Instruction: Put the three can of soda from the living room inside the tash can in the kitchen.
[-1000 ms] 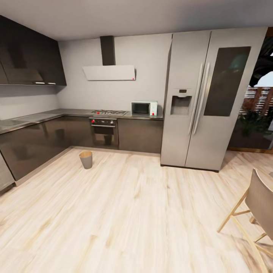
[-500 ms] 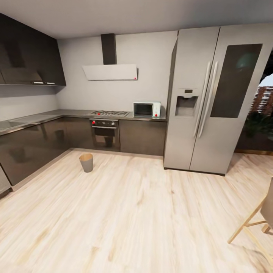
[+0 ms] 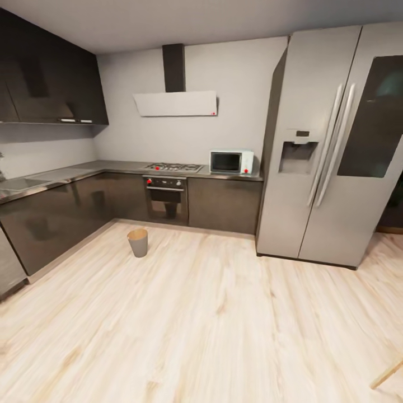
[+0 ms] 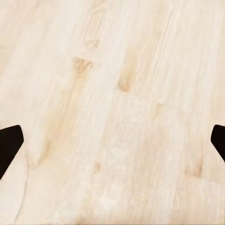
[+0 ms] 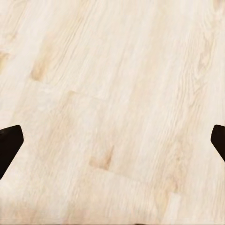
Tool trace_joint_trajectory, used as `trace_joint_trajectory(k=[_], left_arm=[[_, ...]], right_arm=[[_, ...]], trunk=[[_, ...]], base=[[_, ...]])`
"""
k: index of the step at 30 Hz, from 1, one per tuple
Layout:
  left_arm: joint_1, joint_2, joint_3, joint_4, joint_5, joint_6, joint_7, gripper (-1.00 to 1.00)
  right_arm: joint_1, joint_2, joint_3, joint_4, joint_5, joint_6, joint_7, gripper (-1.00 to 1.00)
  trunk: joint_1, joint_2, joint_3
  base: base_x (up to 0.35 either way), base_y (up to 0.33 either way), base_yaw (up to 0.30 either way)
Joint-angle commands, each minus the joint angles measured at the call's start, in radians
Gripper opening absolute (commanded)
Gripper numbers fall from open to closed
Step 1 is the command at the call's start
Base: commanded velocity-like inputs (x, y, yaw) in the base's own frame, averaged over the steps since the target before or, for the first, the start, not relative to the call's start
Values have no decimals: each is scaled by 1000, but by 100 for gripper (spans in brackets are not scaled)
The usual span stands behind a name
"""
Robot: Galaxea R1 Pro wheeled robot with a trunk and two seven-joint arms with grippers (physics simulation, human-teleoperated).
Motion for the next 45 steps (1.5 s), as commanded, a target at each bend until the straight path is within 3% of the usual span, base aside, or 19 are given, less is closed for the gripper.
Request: trace_joint_trajectory(k=[1, 45], left_arm=[[0, 0, -1, 0, 0, 0, 0, 100], [0, -3, -3, 0, -9, -2, 6, 100]], right_arm=[[0, 0, 0, 1, 0, 0, 0, 100], [0, 1, 3, 13, 2, -1, 0, 100]], trunk=[[0, 0, -1], [0, 0, -53]], base=[[314, 126, 187], [325, 94, 192]])
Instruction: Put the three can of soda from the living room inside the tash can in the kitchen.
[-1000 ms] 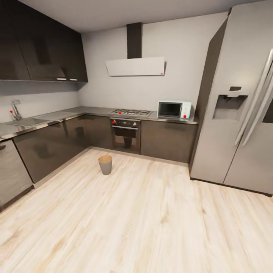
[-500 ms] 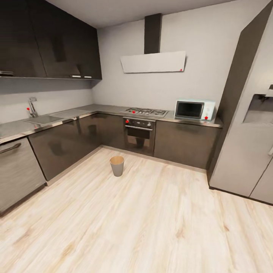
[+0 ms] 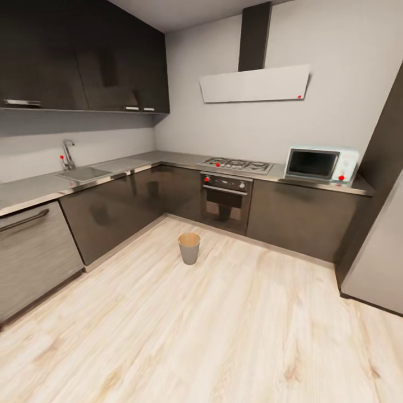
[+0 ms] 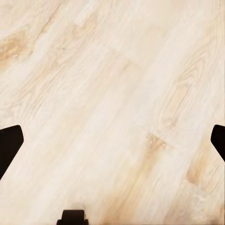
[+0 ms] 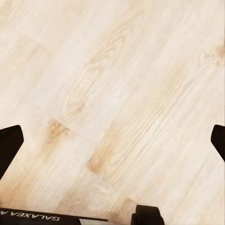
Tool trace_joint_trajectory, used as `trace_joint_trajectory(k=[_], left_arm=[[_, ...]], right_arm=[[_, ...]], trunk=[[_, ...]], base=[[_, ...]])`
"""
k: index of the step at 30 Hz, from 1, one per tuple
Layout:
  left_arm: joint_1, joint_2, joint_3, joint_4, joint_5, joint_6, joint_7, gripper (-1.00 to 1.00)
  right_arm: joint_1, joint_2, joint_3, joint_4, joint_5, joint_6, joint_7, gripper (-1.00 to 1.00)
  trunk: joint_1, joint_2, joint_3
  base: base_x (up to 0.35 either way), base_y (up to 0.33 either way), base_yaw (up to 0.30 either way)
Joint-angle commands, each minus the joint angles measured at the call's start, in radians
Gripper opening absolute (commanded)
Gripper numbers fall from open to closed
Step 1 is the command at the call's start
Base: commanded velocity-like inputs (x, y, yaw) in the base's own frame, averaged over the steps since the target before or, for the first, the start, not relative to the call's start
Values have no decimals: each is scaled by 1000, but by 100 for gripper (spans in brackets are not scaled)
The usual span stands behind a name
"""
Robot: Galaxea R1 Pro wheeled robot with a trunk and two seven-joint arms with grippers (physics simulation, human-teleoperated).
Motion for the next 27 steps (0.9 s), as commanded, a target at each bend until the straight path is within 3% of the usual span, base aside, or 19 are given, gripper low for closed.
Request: trace_joint_trajectory(k=[1, 27], left_arm=[[0, 0, 0, 0, 0, 0, 0, 100], [0, -4, -2, 0, -3, -9, 1, 100]], right_arm=[[0, 0, 0, 0, 0, 0, 0, 100], [0, 0, 1, 0, 0, 0, 0, 100]], trunk=[[0, 0, -1], [0, 0, -34]], base=[[330, 80, 180], [335, 31, 179]])
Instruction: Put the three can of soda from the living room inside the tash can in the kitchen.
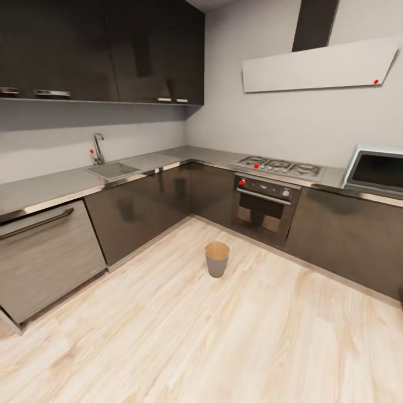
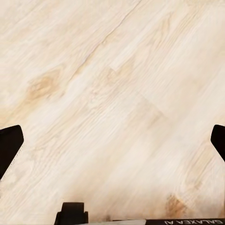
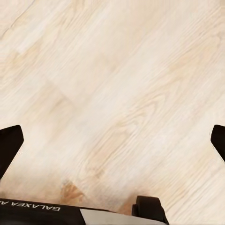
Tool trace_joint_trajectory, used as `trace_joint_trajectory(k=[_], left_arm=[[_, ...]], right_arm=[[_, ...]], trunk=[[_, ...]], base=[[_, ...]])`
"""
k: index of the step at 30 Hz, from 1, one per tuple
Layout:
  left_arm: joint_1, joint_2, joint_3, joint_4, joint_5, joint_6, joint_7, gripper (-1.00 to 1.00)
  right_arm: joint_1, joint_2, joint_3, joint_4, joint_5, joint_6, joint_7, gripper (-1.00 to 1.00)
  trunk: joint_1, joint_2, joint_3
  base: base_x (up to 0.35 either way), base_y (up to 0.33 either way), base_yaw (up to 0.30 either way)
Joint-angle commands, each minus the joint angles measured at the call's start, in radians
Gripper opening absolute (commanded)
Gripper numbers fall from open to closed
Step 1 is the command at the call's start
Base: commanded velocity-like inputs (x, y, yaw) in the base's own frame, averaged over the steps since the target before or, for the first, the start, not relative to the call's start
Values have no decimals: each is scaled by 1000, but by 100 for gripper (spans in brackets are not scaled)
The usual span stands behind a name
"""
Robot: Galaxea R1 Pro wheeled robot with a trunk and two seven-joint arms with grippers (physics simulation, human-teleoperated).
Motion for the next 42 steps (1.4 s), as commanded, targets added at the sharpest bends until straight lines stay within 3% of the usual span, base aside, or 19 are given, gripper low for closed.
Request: trace_joint_trajectory(k=[1, 28, 42], left_arm=[[0, 0, 0, 0, 0, -1, 0, 100], [-1, -2, -7, 4, -3, -4, 2, 100], [-2, -2, -8, 5, -4, -6, 4, 100]], right_arm=[[0, 0, 0, 0, 0, 0, 0, 100], [0, -1, -1, 0, 0, -4, 2, 100], [0, -2, -1, 0, 0, -9, 2, 100]], trunk=[[0, 0, -1], [0, 0, -36], [0, 0, -57]], base=[[337, 0, 178], [338, 0, 168], [342, 0, -20]])
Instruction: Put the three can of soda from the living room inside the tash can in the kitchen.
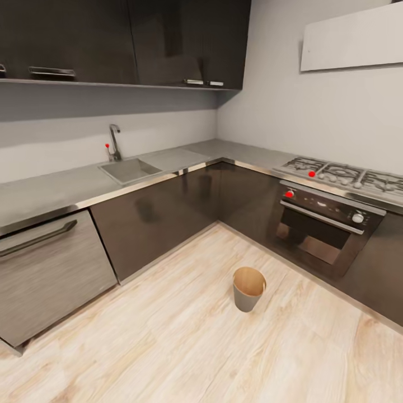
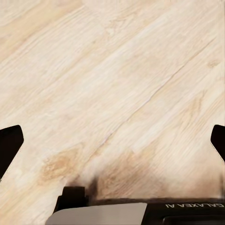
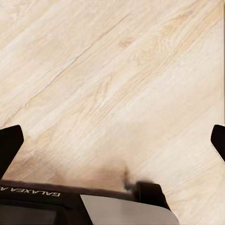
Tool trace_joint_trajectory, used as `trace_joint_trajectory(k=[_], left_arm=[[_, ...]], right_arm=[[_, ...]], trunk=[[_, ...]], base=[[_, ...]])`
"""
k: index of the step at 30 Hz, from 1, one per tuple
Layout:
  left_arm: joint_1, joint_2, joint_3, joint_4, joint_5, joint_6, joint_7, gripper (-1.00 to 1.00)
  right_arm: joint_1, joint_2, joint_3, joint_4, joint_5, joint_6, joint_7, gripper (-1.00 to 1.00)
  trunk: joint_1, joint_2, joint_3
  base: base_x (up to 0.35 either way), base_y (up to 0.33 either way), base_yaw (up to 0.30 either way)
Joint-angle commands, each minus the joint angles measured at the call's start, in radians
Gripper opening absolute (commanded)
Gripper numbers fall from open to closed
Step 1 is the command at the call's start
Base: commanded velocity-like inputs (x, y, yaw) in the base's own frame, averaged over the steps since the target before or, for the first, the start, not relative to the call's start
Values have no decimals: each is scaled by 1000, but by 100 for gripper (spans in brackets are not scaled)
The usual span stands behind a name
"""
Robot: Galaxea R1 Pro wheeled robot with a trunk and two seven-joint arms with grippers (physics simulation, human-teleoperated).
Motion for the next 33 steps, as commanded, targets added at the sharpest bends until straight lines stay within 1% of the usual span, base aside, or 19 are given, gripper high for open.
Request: trace_joint_trajectory(k=[1, 15, 23, 33], left_arm=[[0, 0, 0, 0, 0, 0, 0, 100], [0, 0, -1, -1, 0, 0, 0, 100], [0, 0, -1, -1, 0, 0, 0, 100], [0, 0, -1, 0, 0, 0, 0, 100]], right_arm=[[0, 0, 0, 0, -1, 0, 0, 100], [0, 0, 0, 0, 0, 0, 1, 100], [0, 1, 0, 0, 0, -1, 1, 100], [0, 0, 0, 0, 0, -1, 1, 100]], trunk=[[0, 0, -1], [0, 0, -4], [0, 0, -4], [0, 0, -4]], base=[[342, 0, -87], [342, 0, -46], [342, 0, -202], [328, -8, -265]])
